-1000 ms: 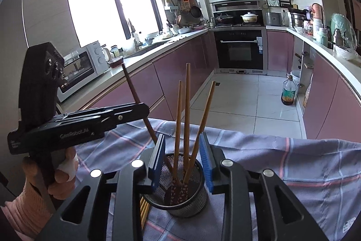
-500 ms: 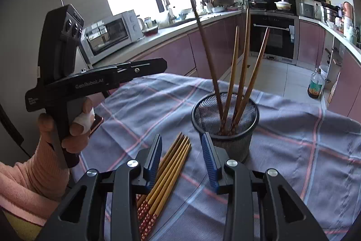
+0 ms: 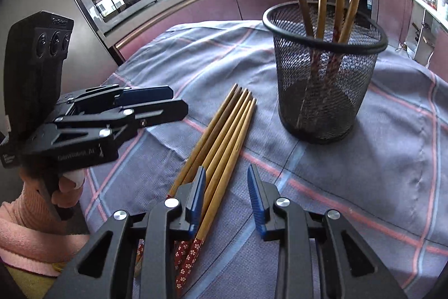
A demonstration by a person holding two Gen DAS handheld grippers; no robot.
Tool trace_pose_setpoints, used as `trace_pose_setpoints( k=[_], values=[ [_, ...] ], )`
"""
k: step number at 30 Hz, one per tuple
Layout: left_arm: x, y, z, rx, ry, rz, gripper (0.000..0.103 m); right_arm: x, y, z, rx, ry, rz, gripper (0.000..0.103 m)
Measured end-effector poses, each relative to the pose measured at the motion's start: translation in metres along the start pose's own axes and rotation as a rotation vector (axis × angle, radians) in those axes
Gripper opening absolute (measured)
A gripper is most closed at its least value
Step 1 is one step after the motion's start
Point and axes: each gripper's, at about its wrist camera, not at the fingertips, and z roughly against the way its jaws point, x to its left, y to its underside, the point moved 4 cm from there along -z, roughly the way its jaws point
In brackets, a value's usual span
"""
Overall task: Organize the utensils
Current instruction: 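Withdraw both tools back toward the remaining chopsticks, then close the left tool on a chopstick while the right tool grasps another chopstick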
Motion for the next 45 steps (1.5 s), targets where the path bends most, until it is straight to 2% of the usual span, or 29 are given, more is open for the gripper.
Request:
trace_pose_setpoints(
  k=[9, 13, 21, 26, 28, 35, 39, 45],
  values=[
    [-0.012, 0.014, -0.014, 0.065, 0.019, -0.012, 0.037, -0.004, 0.006, -0.007, 0.013, 0.038, -0.012, 0.023],
    [-0.013, 0.016, -0.021, 0.091, -0.002, -0.026, 0.035, -0.002, 0.007, -0.006, 0.008, 0.060, 0.003, 0.023],
    [-0.010, 0.014, -0.024, 0.107, -0.008, -0.025, 0.036, -0.008, 0.007, -0.004, 0.010, 0.062, -0.005, 0.023],
    [-0.010, 0.013, -0.024, 0.129, -0.027, -0.035, 0.029, -0.007, 0.006, -0.004, 0.014, 0.073, 0.008, 0.023],
    [-0.008, 0.015, -0.025, 0.146, -0.036, -0.039, 0.023, -0.007, 0.006, -0.004, 0.014, 0.078, 0.011, 0.023],
    [-0.015, 0.007, -0.020, 0.127, 0.020, -0.023, 0.026, -0.008, 0.005, -0.005, 0.016, 0.081, 0.001, 0.023],
    [-0.019, 0.009, -0.029, 0.144, 0.007, -0.027, 0.029, -0.009, 0.006, -0.005, 0.016, 0.079, 0.004, 0.023],
    [-0.011, 0.011, -0.028, 0.153, 0.005, -0.018, 0.027, -0.012, 0.006, -0.004, 0.015, 0.070, -0.002, 0.023]
  ],
)
